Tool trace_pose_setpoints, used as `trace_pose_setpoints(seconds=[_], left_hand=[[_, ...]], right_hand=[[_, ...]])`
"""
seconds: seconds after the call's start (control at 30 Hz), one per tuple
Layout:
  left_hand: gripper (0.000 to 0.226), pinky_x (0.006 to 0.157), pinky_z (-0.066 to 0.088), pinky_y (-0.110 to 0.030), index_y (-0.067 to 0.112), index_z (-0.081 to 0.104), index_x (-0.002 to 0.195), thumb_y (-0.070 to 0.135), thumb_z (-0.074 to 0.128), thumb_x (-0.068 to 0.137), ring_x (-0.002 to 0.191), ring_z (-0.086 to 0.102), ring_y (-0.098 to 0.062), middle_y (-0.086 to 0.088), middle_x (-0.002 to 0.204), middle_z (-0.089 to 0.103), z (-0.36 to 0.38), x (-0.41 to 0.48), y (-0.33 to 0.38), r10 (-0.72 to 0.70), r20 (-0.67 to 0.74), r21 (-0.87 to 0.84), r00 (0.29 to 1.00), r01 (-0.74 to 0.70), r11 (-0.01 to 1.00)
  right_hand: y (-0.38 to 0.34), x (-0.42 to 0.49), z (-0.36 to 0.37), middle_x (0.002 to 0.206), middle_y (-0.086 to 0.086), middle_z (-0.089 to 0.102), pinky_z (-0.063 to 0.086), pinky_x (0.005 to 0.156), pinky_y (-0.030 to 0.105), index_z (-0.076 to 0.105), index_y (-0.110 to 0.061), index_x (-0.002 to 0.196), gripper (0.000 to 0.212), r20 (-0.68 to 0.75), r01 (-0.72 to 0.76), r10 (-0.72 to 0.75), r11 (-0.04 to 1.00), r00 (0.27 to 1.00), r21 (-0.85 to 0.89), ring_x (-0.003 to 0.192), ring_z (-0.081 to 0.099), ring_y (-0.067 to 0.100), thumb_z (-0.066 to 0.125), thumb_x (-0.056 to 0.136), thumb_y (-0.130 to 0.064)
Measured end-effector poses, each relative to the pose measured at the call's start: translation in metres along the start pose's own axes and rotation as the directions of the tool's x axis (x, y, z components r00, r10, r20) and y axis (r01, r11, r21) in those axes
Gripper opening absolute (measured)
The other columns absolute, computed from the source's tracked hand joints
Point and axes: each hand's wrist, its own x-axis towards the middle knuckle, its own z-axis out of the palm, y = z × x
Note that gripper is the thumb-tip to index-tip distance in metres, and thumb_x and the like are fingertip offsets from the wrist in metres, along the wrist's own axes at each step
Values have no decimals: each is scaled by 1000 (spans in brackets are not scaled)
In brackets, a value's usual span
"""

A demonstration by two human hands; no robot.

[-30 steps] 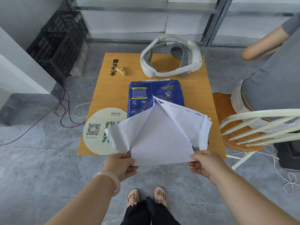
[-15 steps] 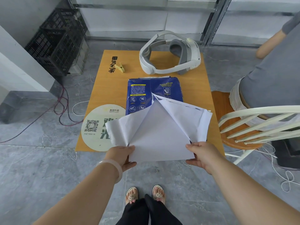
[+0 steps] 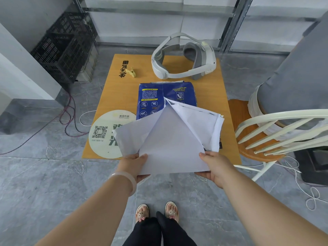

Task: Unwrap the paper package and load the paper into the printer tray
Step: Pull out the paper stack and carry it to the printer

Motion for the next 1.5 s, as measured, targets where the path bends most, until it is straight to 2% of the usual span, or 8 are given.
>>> trace_pose_setpoints(seconds=[0.1,0.27,0.43,0.9,1.03,1.27,1.4,1.5], left_hand=[[17,56,59,-34,15,65,99,21,68,84,91,64,-28,-10,103,65,-3,-1,-7,35,-25,31,999,-35,999],[3,61,57,-36,20,67,81,18,68,83,89,63,-28,-10,97,66,-15,-16,-26,60,-7,51,998,-59,997],[7,59,58,-34,23,65,83,17,67,84,90,64,-26,-7,97,66,-36,-43,-42,100,40,29,994,-102,994],[9,55,56,-31,18,68,92,17,68,83,85,64,-25,-7,94,68,-91,-150,-102,146,80,32,986,-149,988],[17,58,55,-31,19,67,99,20,68,82,88,64,-25,-5,96,67,-93,-180,-118,204,34,12,978,-204,979],[8,57,53,-29,23,69,90,21,66,83,79,63,-21,-2,89,69,-89,-240,-117,337,-26,-89,941,-338,937],[9,61,54,-32,25,70,89,23,63,83,82,63,-21,-2,90,68,-100,-284,-85,462,-96,-129,882,-471,873],[10,65,58,-34,23,71,91,24,65,83,84,63,-21,-1,92,69,-124,-318,-55,540,-174,-181,824,-566,804]], right_hand=[[8,-4,-1,95,11,62,57,52,36,56,-8,108,17,-7,5,-5,1000,1000,18,78,63,25,59,92,-11],[33,-24,-5,90,10,63,55,42,29,59,-11,103,11,-16,16,-15,997,1000,71,75,62,23,56,93,-9],[64,-61,-7,91,9,65,55,44,28,63,-18,88,15,-37,69,-65,987,997,145,77,63,22,55,93,-6],[147,-175,-26,88,11,67,55,42,30,63,-13,95,14,-108,146,-124,962,986,229,74,63,23,57,89,-2],[157,-199,-36,87,10,67,53,54,32,64,-16,88,15,-74,199,-188,961,979,193,74,63,23,55,91,-5],[125,-241,-50,87,6,65,53,58,33,63,-17,93,13,5,348,-349,934,937,81,76,62,21,54,92,-8],[83,-265,-35,93,4,65,53,59,33,59,-20,103,13,84,453,-454,891,887,32,85,61,22,56,92,-15],[47,-291,-4,97,2,66,55,58,32,63,-25,97,11,177,535,-531,844,829,27,90,62,24,56,91,-18]])
